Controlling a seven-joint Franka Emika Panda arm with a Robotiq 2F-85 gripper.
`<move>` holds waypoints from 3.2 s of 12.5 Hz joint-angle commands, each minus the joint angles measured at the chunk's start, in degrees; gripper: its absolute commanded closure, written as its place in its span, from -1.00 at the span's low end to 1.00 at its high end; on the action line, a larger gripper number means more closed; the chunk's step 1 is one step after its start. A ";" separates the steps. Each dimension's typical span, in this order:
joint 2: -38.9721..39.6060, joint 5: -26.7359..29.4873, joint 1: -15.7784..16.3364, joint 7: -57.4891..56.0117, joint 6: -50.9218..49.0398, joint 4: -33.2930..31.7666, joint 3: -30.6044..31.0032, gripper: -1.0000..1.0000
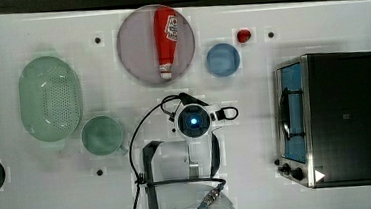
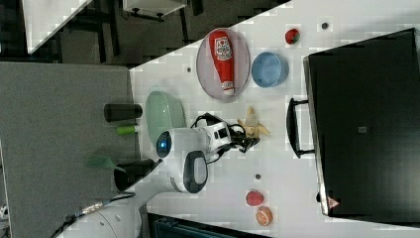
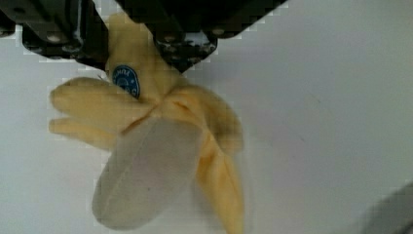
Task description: Pick Banana and place it in mug.
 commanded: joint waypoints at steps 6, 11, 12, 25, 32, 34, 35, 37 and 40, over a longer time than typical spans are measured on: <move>-17.94 0.37 -1.21 -1.84 -13.61 1.30 -1.51 0.26; -32.35 0.37 -1.35 -1.49 -38.37 7.38 -1.44 0.26; -34.06 0.37 -1.35 -1.19 -42.36 9.34 -1.38 0.26; -34.87 7.34 1.83 27.72 -51.27 13.65 19.84 0.26; -21.03 7.81 1.95 42.67 -35.24 13.28 28.34 0.26; -17.12 7.34 1.98 44.59 -30.22 12.43 29.02 0.26; -15.46 6.53 1.99 44.60 -27.25 11.70 29.10 0.26; -12.82 3.27 1.99 44.63 -21.83 9.85 28.66 0.26; -10.60 0.04 1.97 45.65 -17.43 7.79 27.67 0.26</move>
